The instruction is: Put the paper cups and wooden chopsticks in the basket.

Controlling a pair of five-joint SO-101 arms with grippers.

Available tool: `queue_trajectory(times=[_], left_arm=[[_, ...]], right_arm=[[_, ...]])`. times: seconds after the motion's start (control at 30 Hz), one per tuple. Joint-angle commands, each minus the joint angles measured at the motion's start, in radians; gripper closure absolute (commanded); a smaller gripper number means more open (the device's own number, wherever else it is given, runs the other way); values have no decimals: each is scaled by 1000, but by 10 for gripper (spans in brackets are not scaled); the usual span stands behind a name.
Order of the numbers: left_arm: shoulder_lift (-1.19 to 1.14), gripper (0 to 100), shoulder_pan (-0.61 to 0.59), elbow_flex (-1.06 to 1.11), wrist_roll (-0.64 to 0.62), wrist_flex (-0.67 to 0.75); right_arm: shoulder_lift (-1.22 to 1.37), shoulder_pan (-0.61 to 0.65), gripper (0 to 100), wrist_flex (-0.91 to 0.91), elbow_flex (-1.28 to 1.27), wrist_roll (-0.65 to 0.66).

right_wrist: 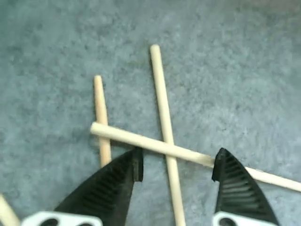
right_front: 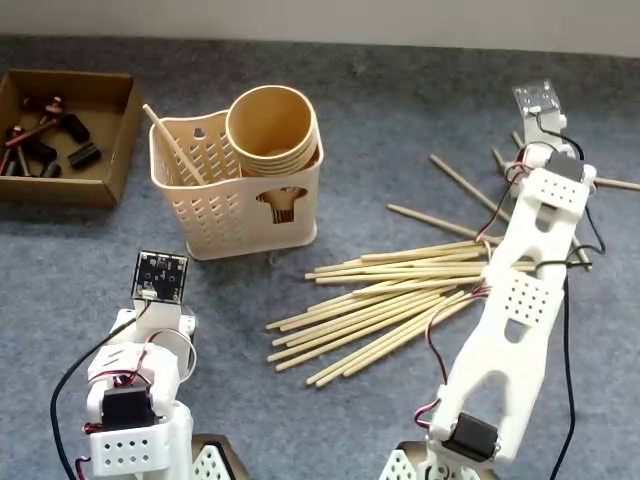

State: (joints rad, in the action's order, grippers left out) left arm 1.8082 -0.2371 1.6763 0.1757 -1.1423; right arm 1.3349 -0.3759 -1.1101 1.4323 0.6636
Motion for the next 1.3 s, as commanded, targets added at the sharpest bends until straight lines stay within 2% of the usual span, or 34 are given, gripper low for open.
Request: queue_trajectory(times=[0.0, 0.47, 0.73, 0.87, 1.1, 1.17, 1.27], left_arm=[[8, 888, 24, 7, 8, 23], [8, 888, 21, 7, 8, 23], [8, 888, 21, 7, 8, 23], [8, 888, 21, 7, 8, 23], [8, 888, 21, 7, 8, 23], [8, 888, 21, 7, 8, 23], [8, 888, 21, 7, 8, 23]], right_arm=[[-10, -5, 756, -4, 102, 9], [154, 15, 757, 84, 120, 12], [156, 12, 757, -130, 125, 14], [156, 15, 757, -177, 125, 74], [156, 8, 759, -251, 125, 83], [156, 7, 803, -277, 125, 83], [154, 15, 933, -302, 127, 83]])
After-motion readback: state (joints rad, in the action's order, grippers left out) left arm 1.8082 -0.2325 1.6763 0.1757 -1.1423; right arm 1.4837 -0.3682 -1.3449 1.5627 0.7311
